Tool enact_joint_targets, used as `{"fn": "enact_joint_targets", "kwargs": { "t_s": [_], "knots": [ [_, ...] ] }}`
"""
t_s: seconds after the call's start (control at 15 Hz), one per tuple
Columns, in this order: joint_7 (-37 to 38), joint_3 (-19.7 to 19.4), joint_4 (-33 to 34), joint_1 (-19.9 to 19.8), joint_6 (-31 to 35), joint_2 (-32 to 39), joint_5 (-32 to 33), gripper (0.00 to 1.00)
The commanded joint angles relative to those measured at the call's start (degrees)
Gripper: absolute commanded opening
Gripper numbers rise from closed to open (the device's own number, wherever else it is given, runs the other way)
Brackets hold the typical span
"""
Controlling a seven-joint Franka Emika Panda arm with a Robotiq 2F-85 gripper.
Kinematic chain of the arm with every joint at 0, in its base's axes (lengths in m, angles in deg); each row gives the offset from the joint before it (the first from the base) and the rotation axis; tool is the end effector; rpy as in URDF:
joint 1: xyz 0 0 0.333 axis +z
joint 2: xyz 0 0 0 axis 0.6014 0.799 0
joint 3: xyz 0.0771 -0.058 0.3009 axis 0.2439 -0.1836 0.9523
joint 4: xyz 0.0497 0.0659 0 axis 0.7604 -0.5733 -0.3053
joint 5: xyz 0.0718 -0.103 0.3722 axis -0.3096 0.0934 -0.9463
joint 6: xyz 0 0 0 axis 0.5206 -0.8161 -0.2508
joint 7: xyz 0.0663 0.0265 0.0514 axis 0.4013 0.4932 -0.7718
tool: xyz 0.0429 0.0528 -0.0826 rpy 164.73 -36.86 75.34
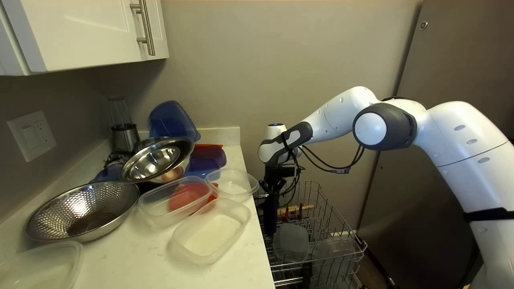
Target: Put the purple lid in the dishwasher
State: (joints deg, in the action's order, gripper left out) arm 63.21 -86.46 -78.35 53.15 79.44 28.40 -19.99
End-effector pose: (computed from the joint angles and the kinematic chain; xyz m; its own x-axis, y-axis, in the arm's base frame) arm 0.6740 0.2335 0.1935 0.9981 -0.0346 -0.0510 -0.0361 -0.9989 -0.0292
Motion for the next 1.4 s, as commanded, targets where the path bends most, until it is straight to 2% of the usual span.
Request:
{"fn": "enact_joint_targets", "kwargs": {
  "t_s": [0.0, 0.67, 0.73, 0.8, 1.33],
  "knots": [
    [-1.98, -0.22, 1.64, 0.25, 0.42, 1.98, 0.54, 0.07],
    [-2.96, -0.24, 5.66, 0.74, 0.29, 5.83, 0.54, 0.07],
    [-2.89, -0.23, 5.92, 0.77, 0.02, 5.99, 0.47, 0.37],
    [-2.86, -0.25, 6.12, 0.83, -0.07, 6.11, 0.5, 0.38],
    [-2.77, -0.28, 6.71, 0.93, -0.05, 6.31, 0.49, 0.86]
  ]
}}
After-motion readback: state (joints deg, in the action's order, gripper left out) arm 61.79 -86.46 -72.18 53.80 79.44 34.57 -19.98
